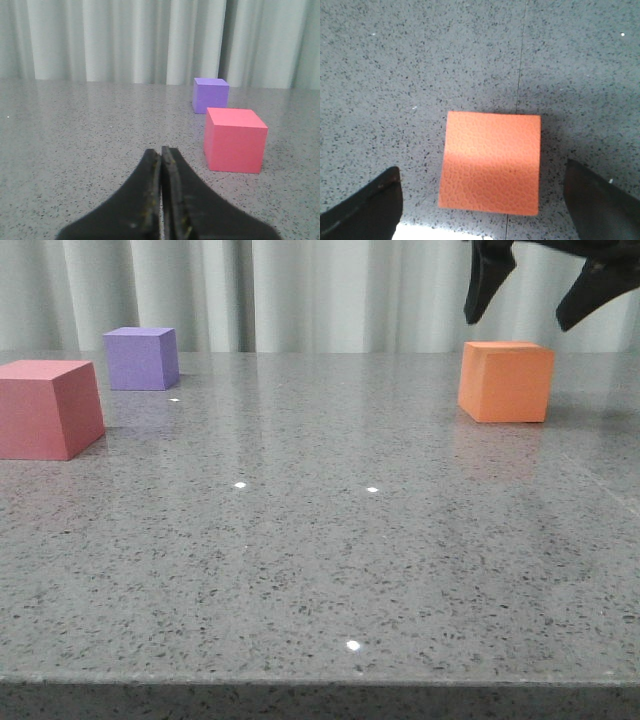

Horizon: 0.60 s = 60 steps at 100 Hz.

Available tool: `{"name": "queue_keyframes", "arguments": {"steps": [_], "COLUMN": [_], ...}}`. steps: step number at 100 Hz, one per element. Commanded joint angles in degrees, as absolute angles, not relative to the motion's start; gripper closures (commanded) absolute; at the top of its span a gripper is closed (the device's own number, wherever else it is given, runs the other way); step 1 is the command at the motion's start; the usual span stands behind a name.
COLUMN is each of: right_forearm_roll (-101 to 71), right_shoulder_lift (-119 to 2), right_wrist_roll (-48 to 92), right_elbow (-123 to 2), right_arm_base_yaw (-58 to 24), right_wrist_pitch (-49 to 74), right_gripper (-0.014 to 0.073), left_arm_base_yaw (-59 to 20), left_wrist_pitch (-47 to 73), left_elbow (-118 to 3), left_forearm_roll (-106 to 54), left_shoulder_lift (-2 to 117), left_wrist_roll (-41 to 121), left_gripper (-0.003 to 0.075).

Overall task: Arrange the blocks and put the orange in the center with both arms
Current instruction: 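Lower the right gripper over the orange cube and close on it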

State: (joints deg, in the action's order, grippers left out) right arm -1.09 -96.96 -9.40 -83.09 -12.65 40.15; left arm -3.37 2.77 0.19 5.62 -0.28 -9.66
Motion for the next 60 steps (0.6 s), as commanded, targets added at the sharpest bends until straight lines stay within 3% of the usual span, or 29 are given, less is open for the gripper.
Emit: {"name": "queue_keyframes", "arguments": {"steps": [1,31,52,60], "right_forearm_roll": [0.00,0.00,0.00,0.00], "right_shoulder_lift": [-95.58,-99.08,-99.09,-99.05], "right_wrist_roll": [-8.85,-8.85,-8.85,-8.85], "right_elbow": [-85.17,-85.17,-85.22,-85.59], "right_arm_base_yaw": [-12.71,-12.71,-12.71,-12.72], "right_wrist_pitch": [37.77,38.24,38.38,39.18], "right_gripper": [-0.0050,-0.0043,0.0151,0.0179], "left_arm_base_yaw": [-3.30,-3.30,-3.30,-3.30], "left_wrist_pitch": [-1.91,-1.91,-1.91,-1.91], "left_elbow": [2.55,2.55,2.55,2.55], "left_forearm_roll": [5.30,5.30,5.30,5.30], "left_shoulder_lift": [-2.09,-2.09,-2.09,-2.09], "left_wrist_roll": [-9.77,-9.77,-9.77,-9.77], "left_gripper": [0.0739,0.0739,0.0739,0.0739]}}
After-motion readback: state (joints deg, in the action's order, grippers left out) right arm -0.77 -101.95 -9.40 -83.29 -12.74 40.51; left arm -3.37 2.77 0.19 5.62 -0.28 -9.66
